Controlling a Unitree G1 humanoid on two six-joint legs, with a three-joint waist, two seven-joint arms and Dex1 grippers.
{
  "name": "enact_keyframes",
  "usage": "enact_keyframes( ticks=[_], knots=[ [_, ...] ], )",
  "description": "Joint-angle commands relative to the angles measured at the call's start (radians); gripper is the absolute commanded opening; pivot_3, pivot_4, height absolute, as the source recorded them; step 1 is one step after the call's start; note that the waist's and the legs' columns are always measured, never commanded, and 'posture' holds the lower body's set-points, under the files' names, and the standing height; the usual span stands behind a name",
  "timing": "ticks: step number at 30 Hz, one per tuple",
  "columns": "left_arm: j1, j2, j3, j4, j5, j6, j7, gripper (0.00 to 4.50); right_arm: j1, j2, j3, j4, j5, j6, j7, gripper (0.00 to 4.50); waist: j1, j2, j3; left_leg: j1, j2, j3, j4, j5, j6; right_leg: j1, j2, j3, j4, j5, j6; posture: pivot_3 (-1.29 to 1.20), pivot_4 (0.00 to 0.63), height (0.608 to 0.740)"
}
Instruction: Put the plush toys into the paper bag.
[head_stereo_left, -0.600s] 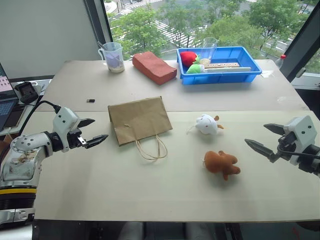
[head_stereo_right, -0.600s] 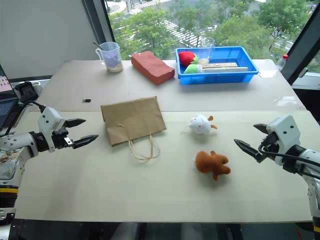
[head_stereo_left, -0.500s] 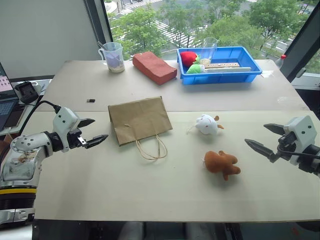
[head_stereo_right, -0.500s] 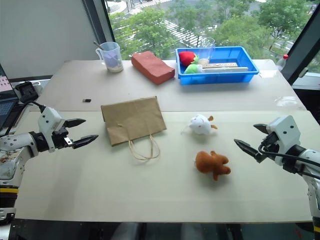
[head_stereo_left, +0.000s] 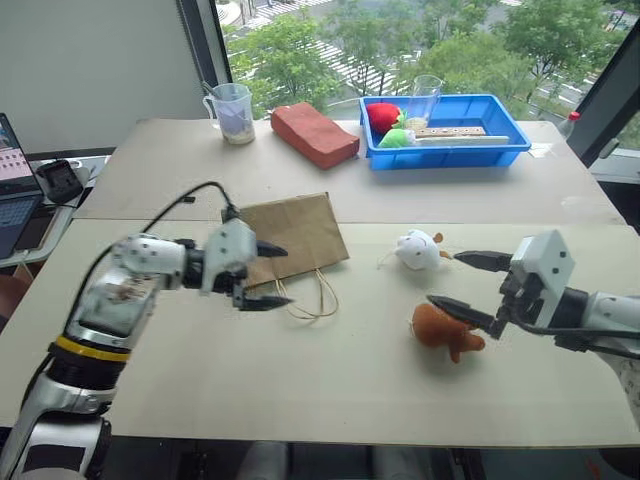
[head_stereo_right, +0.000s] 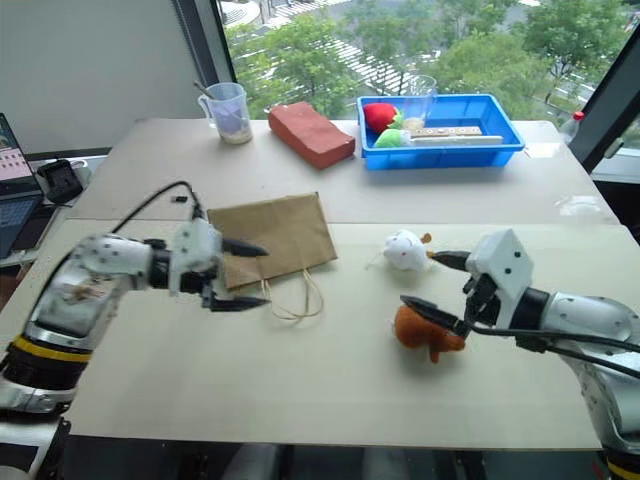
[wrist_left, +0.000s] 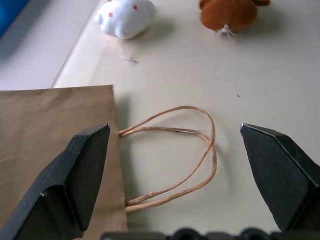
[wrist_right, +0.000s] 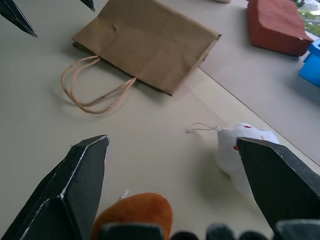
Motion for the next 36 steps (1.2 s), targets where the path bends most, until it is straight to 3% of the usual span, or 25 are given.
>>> enact_keyframes(
  ticks=[1, 11, 14, 21, 22, 27, 34, 36],
  knots=[
    [-0.063, -0.048, -0.104, 0.078, 0.120, -0.124, -0.014, 4.44, -0.003, -0.030, 0.020, -0.115, 0.045, 0.055, -0.006, 4.50, 0.001, 0.000, 0.000, 0.000, 0.000, 0.000, 0.001, 0.000, 0.000, 0.000, 0.000, 0.000, 0.000, 0.000, 0.000, 0.00, 0.150, 0.740],
    [-0.123, -0.186, -0.209, 0.278, 0.213, -0.214, -0.043, 4.44, -0.018, 0.000, 0.031, -0.231, 0.120, 0.154, -0.123, 4.50, 0.002, 0.000, 0.000, -0.001, 0.000, -0.001, 0.005, 0.000, 0.001, 0.001, 0.000, 0.000, 0.000, 0.000, 0.000, 0.00, 0.150, 0.740],
    [-0.134, -0.208, -0.210, 0.309, 0.217, -0.196, -0.056, 3.62, -0.028, 0.007, 0.026, -0.236, 0.137, 0.167, -0.146, 4.50, 0.003, 0.000, 0.000, -0.002, 0.000, -0.001, 0.007, -0.001, 0.002, 0.001, 0.000, -0.001, 0.001, 0.000, 0.000, 0.00, 0.150, 0.740],
    [-0.149, -0.236, -0.215, 0.350, 0.235, -0.206, -0.077, 0.19, -0.032, -0.005, 0.024, -0.229, 0.158, 0.164, -0.169, 4.50, 0.004, 0.000, 0.000, -0.002, 0.000, -0.001, 0.008, -0.001, 0.002, 0.002, 0.000, -0.001, 0.001, 0.000, 0.000, 0.00, 0.150, 0.740],
    [-0.151, -0.239, -0.213, 0.351, 0.237, -0.204, -0.077, 0.04, -0.030, -0.007, 0.024, -0.227, 0.157, 0.161, -0.169, 4.50, 0.003, 0.000, 0.000, -0.002, 0.000, -0.001, 0.008, -0.001, 0.002, 0.002, 0.000, -0.001, 0.001, 0.000, 0.000, 0.00, 0.150, 0.740],
    [-0.154, -0.241, -0.194, 0.334, 0.224, -0.185, -0.095, 0.04, -0.036, -0.013, 0.025, -0.220, 0.157, 0.158, -0.167, 4.50, 0.003, 0.000, 0.000, -0.002, 0.000, -0.002, 0.008, -0.001, 0.002, 0.002, 0.000, -0.001, 0.001, 0.000, 0.000, 0.00, 0.150, 0.740],
    [-0.211, -0.175, -0.006, 0.246, -0.038, 0.056, -0.215, 0.04, -0.015, -0.001, 0.060, -0.180, 0.096, 0.115, -0.167, 4.50, 0.001, -0.001, 0.001, -0.002, 0.000, -0.002, 0.008, -0.001, 0.002, 0.002, 0.000, -0.001, 0.001, 0.000, 0.000, 0.00, 0.150, 0.740],
    [-0.233, -0.148, 0.027, 0.257, -0.083, 0.115, -0.242, 0.00, -0.020, 0.044, 0.103, -0.160, 0.082, 0.093, -0.177, 3.96, -0.002, -0.001, 0.001, -0.002, 0.000, -0.002, 0.008, -0.001, 0.002, 0.001, 0.001, -0.001, 0.002, 0.000, 0.001, 0.00, 0.150, 0.740]
  ],
)
